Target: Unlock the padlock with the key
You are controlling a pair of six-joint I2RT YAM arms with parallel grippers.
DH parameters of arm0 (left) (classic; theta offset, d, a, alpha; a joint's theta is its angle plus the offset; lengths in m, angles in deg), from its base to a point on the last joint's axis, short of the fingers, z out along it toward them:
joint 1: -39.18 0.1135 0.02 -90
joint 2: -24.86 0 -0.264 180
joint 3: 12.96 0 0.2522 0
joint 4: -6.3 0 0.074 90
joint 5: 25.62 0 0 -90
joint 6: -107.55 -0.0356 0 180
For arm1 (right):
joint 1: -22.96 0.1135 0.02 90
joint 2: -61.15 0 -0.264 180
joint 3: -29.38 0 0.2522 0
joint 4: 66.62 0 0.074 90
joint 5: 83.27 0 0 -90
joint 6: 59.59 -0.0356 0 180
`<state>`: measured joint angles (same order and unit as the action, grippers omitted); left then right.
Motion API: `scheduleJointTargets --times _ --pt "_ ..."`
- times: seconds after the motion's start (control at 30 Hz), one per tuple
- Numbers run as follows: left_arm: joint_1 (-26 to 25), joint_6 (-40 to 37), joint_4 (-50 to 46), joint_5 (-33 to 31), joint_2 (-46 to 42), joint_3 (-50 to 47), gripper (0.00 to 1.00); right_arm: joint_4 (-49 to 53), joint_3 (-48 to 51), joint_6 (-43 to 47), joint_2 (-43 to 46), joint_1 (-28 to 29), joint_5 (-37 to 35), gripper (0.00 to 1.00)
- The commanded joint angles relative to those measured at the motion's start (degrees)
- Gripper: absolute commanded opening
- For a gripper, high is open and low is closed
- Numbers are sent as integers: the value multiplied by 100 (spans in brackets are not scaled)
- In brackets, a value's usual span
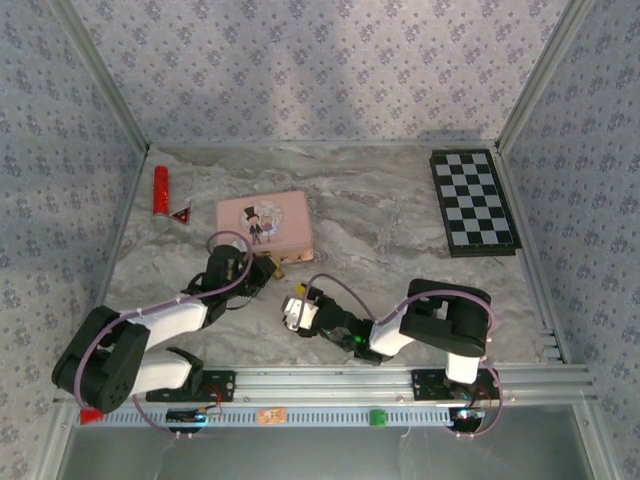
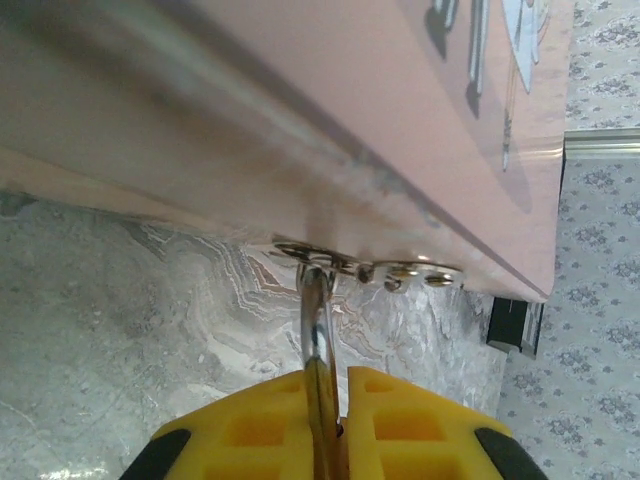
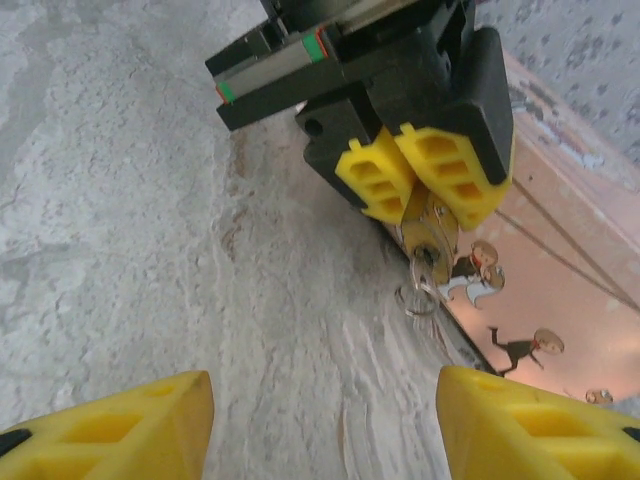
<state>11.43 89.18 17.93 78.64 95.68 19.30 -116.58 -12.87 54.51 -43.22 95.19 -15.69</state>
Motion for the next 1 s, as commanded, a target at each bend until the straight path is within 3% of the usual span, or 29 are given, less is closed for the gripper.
scheduleJointTargets --times 0.0,0.23,0.47,0.97 --pt "0 17 517 225 -290 27 0 -552 -224 304 -156 18 -329 59" --pt "0 -34 403 245 -450 -28 0 -731 -289 222 -372 -56 -548 53" --pt "8 -52 314 235 -578 -83 0 -703 -385 132 -469 -143 -492 37" --pt "24 -35 266 187 -724 -180 0 -966 -542 255 -754 -90 -702 35"
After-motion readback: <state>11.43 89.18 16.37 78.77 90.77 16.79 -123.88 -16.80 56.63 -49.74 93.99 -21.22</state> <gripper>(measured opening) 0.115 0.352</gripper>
